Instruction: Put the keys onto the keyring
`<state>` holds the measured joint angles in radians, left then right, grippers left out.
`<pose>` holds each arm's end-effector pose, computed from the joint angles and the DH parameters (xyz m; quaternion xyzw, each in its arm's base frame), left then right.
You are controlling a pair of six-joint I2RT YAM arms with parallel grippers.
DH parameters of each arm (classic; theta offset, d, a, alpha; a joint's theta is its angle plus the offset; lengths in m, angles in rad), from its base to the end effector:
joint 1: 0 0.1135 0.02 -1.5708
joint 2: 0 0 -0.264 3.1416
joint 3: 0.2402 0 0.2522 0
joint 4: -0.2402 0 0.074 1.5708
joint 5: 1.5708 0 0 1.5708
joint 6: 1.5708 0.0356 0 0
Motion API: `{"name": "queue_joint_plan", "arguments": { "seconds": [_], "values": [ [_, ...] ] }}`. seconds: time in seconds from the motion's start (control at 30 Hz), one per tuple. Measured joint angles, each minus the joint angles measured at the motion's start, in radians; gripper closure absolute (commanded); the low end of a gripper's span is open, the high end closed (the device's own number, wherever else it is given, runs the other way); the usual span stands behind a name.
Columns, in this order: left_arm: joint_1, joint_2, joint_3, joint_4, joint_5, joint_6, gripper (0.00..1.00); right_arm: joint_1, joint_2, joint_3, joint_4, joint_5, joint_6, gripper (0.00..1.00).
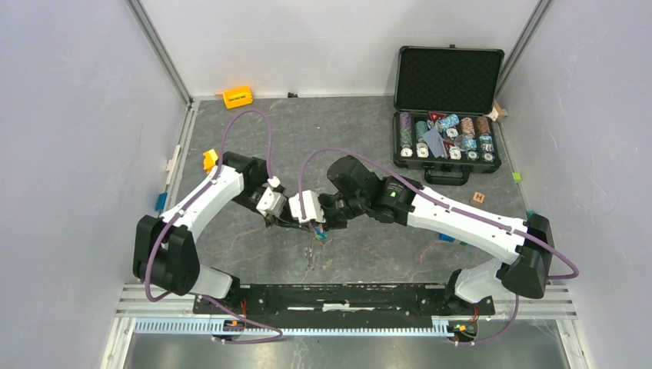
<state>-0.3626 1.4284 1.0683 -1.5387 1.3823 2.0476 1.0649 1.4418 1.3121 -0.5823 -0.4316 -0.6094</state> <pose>0.1811 -0.1061 0.2683 0.6727 0.3690 -0.5125 0.3856 0.1407 0.2847 0.3336 -0.7193 0.5285 0.2815 0.3522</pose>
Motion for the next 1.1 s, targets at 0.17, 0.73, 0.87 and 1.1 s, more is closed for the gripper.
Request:
{"name": "queue_joint_plan", "arguments": {
  "seconds": [0.17,0.73,0.87,1.1],
  "values": [
    [0.019,0.008,0.009,0.001,0.008,0.000,0.98,-0.003,0.000,0.000,0.020,0.036,0.045,1.00],
    [0.061,0.043,0.019,0.006,0.030,0.000,0.98,-0.027,0.000,-0.029,0.095,0.075,0.115,1.00],
    [0.071,0.050,0.030,0.005,0.031,0.000,0.98,-0.027,0.000,-0.031,0.106,0.090,0.118,1.00],
    [0.082,0.068,0.057,0.005,0.030,0.000,0.98,-0.031,0.000,-0.031,0.124,0.126,0.126,1.00]
  ]
}}
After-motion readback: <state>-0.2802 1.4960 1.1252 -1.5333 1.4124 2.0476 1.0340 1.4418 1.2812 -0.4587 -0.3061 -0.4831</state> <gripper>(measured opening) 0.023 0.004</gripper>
